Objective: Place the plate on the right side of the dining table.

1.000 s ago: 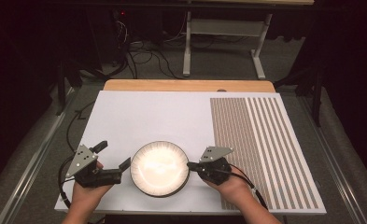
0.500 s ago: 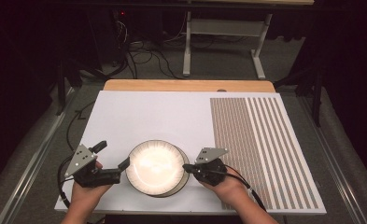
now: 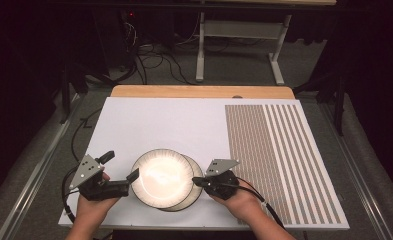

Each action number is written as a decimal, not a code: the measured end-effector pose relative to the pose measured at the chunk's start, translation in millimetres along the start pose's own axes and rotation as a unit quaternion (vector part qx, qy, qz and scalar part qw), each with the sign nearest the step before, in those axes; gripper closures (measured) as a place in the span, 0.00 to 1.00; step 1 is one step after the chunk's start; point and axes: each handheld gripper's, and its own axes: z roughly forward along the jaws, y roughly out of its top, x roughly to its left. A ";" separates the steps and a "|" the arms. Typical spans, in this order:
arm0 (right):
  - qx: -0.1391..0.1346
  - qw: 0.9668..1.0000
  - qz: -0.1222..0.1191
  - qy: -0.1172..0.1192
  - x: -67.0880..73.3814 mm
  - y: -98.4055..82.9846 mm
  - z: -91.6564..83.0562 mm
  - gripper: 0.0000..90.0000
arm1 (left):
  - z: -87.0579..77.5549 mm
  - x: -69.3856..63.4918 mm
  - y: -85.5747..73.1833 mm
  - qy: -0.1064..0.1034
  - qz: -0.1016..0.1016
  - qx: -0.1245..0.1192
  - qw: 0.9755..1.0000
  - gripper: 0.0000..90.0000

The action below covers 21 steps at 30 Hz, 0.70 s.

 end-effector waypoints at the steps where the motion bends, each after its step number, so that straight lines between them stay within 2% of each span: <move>1: 0.001 1.000 -0.001 0.004 0.5 0.2 1.3 1.00 | 0.3 0.3 -0.2 0.000 -0.001 0.002 1.000 0.00; 12: 0.006 1.000 -0.012 0.011 6.7 3.8 11.9 1.00 | 1.3 3.3 -1.4 0.001 -0.010 0.012 1.000 0.00; 17: 0.008 1.000 -0.015 0.014 9.3 5.9 16.5 1.00 | 3.2 5.0 -1.8 0.004 -0.013 0.029 0.999 0.00; 21: 0.010 1.000 -0.021 0.013 10.1 6.9 18.3 1.00 | 6.6 7.8 -3.8 0.003 -0.027 0.055 0.998 0.00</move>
